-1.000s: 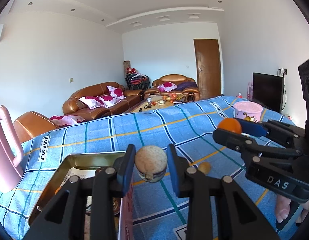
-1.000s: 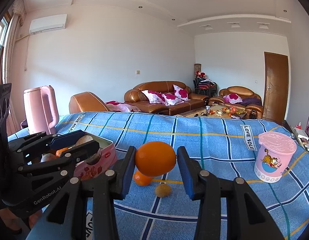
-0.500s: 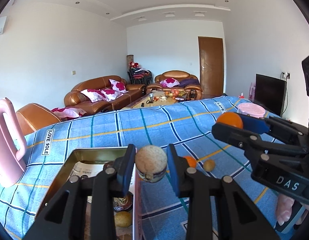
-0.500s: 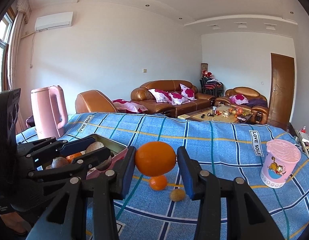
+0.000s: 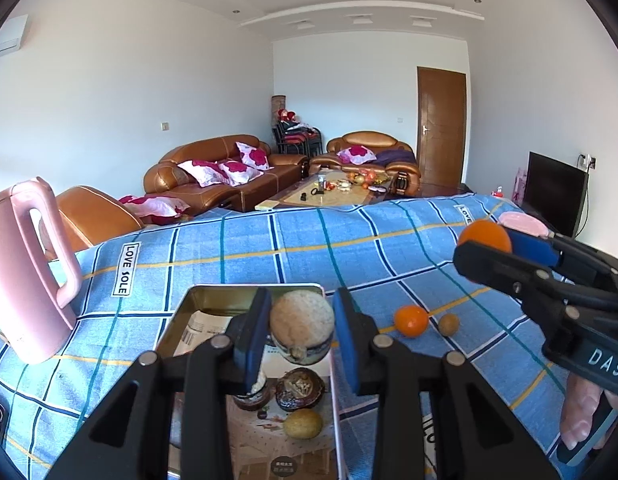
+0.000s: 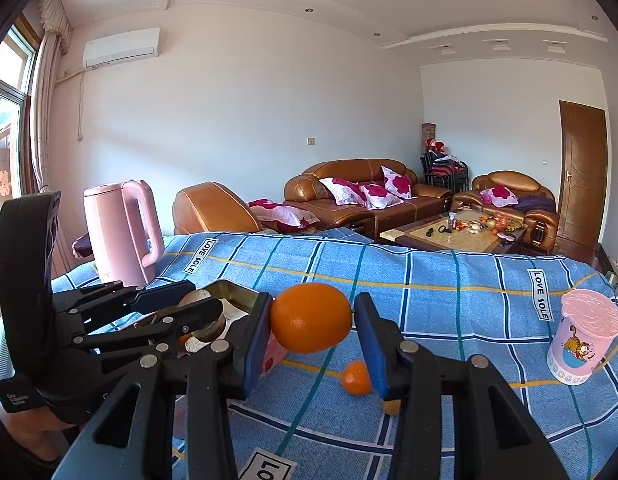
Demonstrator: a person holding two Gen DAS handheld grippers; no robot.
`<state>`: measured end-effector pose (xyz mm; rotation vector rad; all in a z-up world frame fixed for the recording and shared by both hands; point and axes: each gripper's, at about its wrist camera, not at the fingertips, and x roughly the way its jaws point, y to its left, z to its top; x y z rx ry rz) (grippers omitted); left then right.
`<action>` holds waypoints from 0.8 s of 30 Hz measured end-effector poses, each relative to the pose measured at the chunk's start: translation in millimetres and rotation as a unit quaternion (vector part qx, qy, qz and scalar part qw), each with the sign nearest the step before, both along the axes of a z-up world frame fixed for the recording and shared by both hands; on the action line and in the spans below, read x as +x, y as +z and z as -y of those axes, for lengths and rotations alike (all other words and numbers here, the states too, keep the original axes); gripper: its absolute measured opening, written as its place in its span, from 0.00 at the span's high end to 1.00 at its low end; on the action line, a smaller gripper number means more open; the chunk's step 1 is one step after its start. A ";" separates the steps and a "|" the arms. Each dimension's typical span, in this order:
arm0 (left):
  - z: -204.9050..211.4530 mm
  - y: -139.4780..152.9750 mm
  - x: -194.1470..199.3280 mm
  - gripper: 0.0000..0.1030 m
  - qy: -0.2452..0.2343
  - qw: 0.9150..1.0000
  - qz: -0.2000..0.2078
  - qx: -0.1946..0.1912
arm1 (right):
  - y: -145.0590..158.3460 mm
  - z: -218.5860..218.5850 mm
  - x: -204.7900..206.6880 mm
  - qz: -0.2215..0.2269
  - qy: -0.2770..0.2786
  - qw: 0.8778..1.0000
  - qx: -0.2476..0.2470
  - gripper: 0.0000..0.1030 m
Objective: Organize fruits
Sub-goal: 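Carry the biscuit and orange over the pink tin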
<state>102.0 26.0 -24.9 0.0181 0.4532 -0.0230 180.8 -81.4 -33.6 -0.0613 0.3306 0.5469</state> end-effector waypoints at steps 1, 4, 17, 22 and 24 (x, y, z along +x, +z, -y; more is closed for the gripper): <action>-4.0 0.5 -0.4 0.68 0.002 1.000 -0.001 0.000 | 0.3 -1.8 -0.3 -0.002 0.004 1.000 0.001 0.57; -16.2 2.4 -2.9 0.68 0.011 1.000 -0.003 0.002 | 0.4 -9.2 -1.1 -0.013 0.016 1.000 0.005 0.57; -63.7 -3.0 -3.7 0.68 0.043 0.999 -0.024 -0.007 | 0.5 -47.2 -8.1 -0.018 0.058 0.998 -0.011 0.57; -73.5 -16.8 -0.5 0.68 0.047 0.998 -0.039 -0.022 | -5.6 -63.0 -8.9 -0.025 0.073 0.997 -0.025 0.57; -73.9 -21.5 -0.1 0.68 0.045 0.998 -0.042 -0.025 | -11.1 -68.8 -9.4 -0.031 0.078 0.996 -0.033 0.57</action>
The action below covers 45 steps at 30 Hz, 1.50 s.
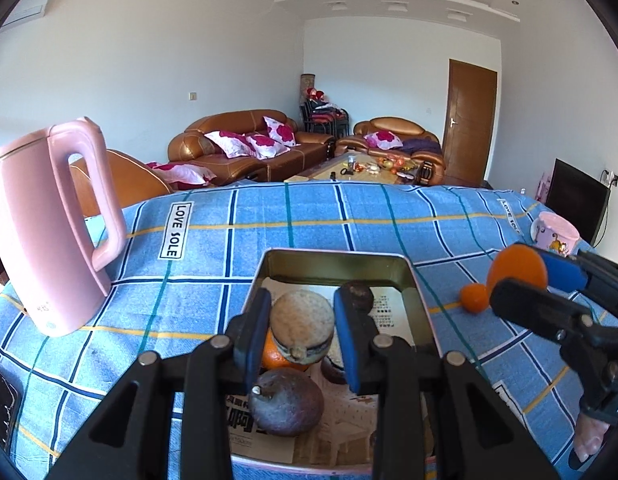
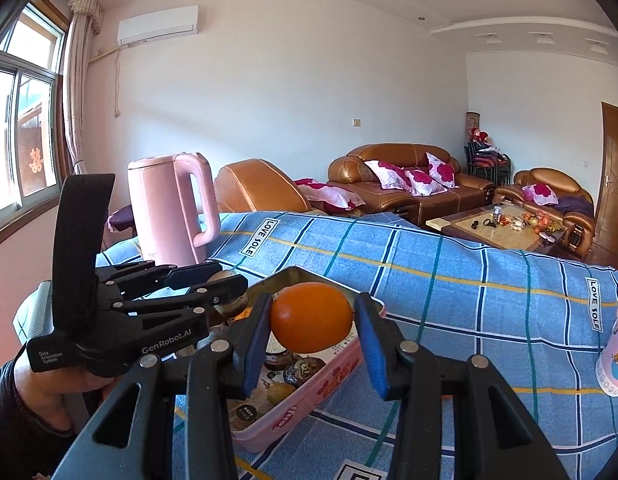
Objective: Organize fruits
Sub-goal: 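Carry the biscuit and orange over the pink tin, then lower the biscuit and orange into the pink tin with both tools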
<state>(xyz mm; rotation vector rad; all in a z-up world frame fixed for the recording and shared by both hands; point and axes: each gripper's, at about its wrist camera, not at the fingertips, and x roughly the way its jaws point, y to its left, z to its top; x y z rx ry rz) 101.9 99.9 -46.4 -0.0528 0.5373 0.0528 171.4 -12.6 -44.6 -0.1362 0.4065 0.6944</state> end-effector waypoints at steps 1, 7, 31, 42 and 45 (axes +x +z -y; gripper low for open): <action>0.4 -1.8 0.3 0.68 -0.001 1.000 -0.002 -0.001 | -2.4 -2.4 -0.4 -0.002 0.002 1.000 -0.003 0.57; 2.0 -7.0 -1.8 0.68 -0.009 1.000 -0.008 -0.005 | -14.8 -8.5 4.8 -0.017 0.006 1.000 -0.014 0.57; 3.6 -11.8 -20.4 0.67 -0.055 0.998 -0.003 -0.009 | -33.4 -26.8 12.8 -0.039 0.012 0.998 -0.040 0.57; 3.5 -15.5 -22.3 0.66 -0.051 0.999 -0.004 -0.001 | -42.5 -36.0 16.3 -0.051 0.022 0.997 -0.057 0.57; 4.0 -16.3 -22.6 0.66 -0.049 0.999 -0.004 0.005 | -44.3 -38.2 17.2 -0.054 0.025 0.996 -0.061 0.57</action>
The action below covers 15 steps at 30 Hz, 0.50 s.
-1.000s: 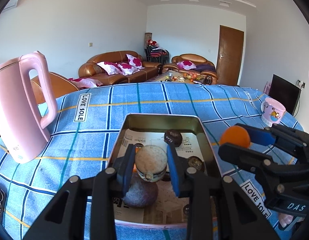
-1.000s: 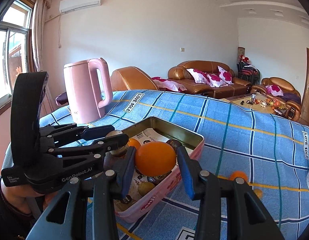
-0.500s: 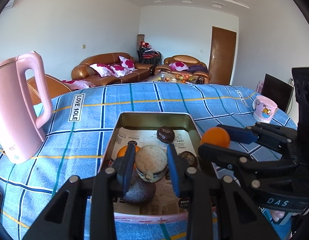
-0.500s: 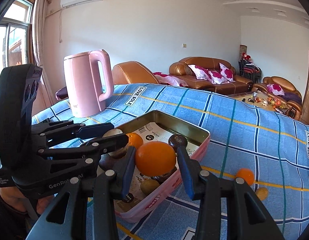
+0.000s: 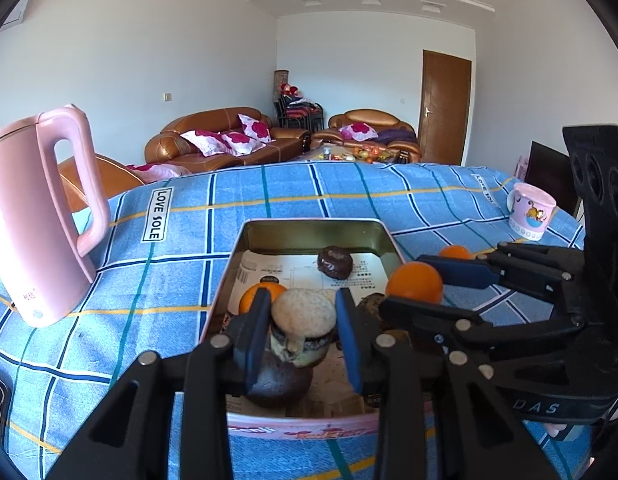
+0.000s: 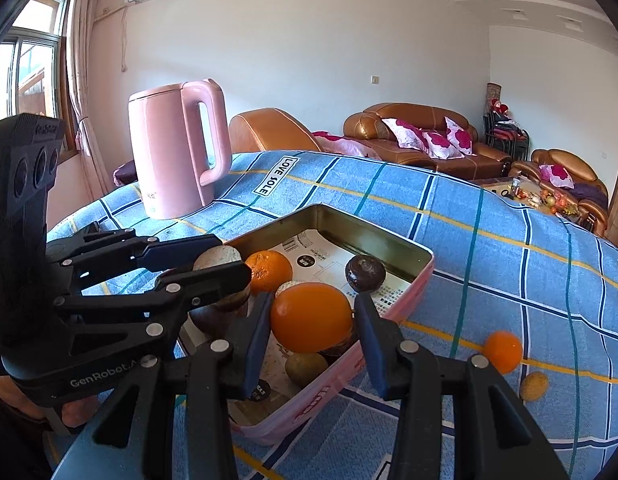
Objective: Organize fruits
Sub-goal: 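Lower the biscuit and orange into the pink tin with both tools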
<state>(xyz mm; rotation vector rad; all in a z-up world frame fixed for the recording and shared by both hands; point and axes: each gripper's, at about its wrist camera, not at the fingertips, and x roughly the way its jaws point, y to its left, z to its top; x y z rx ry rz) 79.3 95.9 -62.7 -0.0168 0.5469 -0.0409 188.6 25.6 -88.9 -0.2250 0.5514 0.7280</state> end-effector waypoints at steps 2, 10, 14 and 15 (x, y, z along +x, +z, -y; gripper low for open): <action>-0.4 -0.4 0.2 0.66 0.000 1.000 0.000 0.000 | -2.2 -1.8 0.7 -0.003 0.002 1.000 -0.005 0.57; -2.6 -1.9 0.3 0.64 0.006 1.000 -0.004 -0.002 | -6.3 -4.6 3.7 -0.011 0.003 1.000 -0.010 0.57; -6.1 -3.4 0.8 0.64 0.010 1.000 -0.009 -0.006 | -7.8 -7.3 4.2 -0.014 0.007 1.000 -0.012 0.57; -6.4 -3.5 0.8 0.64 0.011 1.000 -0.009 -0.006 | -8.7 -8.5 4.6 -0.015 0.007 1.000 -0.013 0.57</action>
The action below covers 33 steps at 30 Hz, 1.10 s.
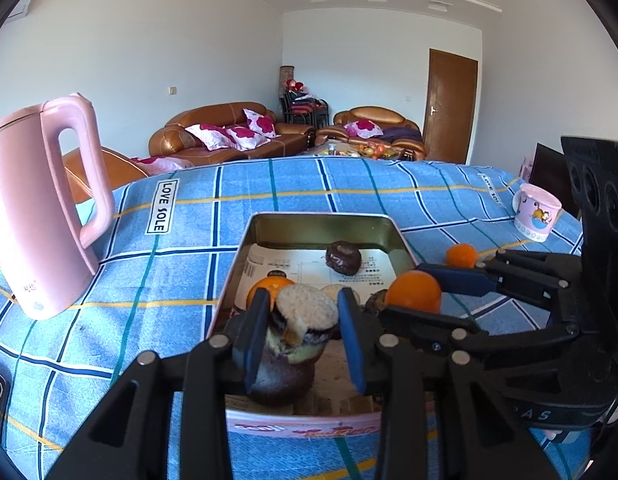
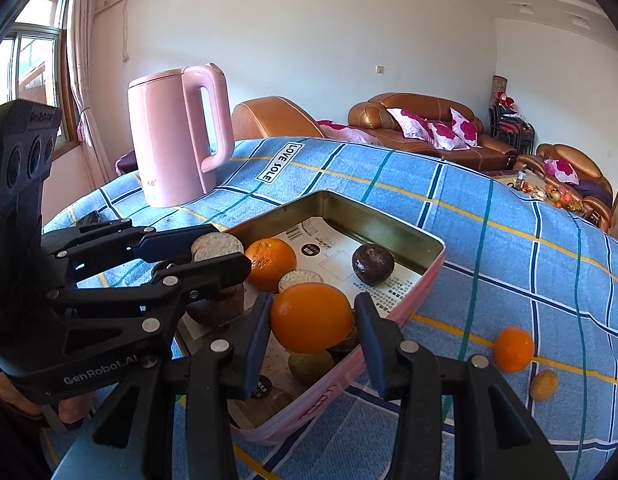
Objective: Organize fruits
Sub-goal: 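Lower the biscuit and orange into the pink tin with both tools, then open both tools to release the biscuit and orange, then lift away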
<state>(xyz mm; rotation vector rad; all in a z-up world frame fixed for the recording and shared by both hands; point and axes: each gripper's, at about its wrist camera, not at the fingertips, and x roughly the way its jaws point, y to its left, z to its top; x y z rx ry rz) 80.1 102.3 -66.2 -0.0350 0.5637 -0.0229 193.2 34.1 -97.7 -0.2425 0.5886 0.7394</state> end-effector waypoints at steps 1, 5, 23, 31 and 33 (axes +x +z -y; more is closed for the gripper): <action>-0.3 0.1 0.3 0.64 0.000 1.000 0.000 0.000 | -0.7 -0.5 0.1 0.000 0.000 1.000 0.000 0.57; -0.9 0.0 0.3 0.63 0.002 1.000 0.000 0.000 | -1.8 -1.2 1.3 -0.003 0.001 1.000 0.000 0.57; -7.4 5.9 -6.9 0.24 0.010 1.000 0.019 -0.021 | -7.4 -6.6 1.8 -0.022 0.020 1.000 -0.003 0.52; -10.8 18.9 -20.7 0.00 0.020 0.997 0.072 -0.038 | -5.4 -17.2 -12.0 0.001 0.037 0.999 -0.022 0.42; -14.6 22.4 -24.2 0.00 0.028 0.995 0.087 -0.045 | -4.5 -16.2 -12.4 0.002 0.032 0.999 -0.025 0.41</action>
